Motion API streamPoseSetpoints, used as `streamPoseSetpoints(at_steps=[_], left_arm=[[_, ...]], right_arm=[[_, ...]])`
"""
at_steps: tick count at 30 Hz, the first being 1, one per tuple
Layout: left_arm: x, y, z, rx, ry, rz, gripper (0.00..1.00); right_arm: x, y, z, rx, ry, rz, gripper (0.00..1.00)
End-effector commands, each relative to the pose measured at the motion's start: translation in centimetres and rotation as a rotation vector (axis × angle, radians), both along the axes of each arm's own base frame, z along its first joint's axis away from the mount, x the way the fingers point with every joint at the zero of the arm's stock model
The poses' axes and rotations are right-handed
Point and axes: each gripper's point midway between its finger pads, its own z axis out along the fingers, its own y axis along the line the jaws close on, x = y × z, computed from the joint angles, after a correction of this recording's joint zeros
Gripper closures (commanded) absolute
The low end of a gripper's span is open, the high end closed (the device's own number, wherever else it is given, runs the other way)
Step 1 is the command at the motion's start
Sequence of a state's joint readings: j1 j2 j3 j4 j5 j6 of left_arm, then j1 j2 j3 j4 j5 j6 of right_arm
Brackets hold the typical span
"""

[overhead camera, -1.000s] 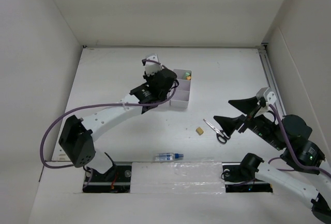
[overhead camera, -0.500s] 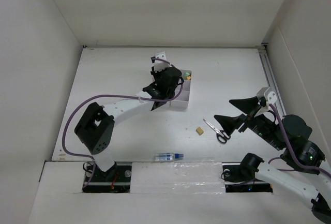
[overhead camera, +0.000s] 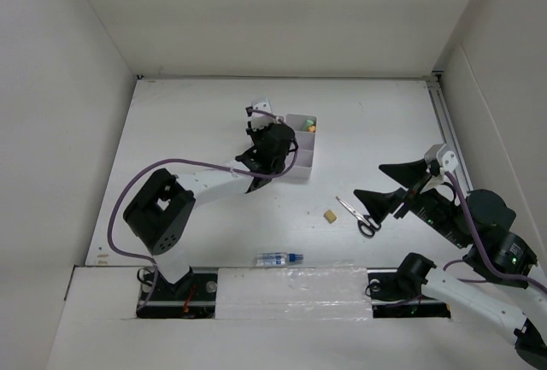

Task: Sort the stationery into containers
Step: Place the stationery in the storage box.

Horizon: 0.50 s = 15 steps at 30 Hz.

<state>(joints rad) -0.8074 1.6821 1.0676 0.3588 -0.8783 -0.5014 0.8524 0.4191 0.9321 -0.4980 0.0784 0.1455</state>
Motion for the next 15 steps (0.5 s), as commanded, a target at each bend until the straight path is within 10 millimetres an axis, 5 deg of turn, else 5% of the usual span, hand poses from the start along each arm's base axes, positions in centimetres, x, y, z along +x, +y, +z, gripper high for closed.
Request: streamPoseSetpoints(at_steps=[1,15], left_arm=[[0.2,0.1,0.8,-0.053,-0.051,0.013,1.00],[0.8,0.1,-1.8,-0.003,-0.041,0.035,1.00]], right_arm=[[0.2,0.3,0.4,0.002,-0.018,0.002,0.00],[0.2,0.3,0.4,0.002,-0.018,0.002,0.00]])
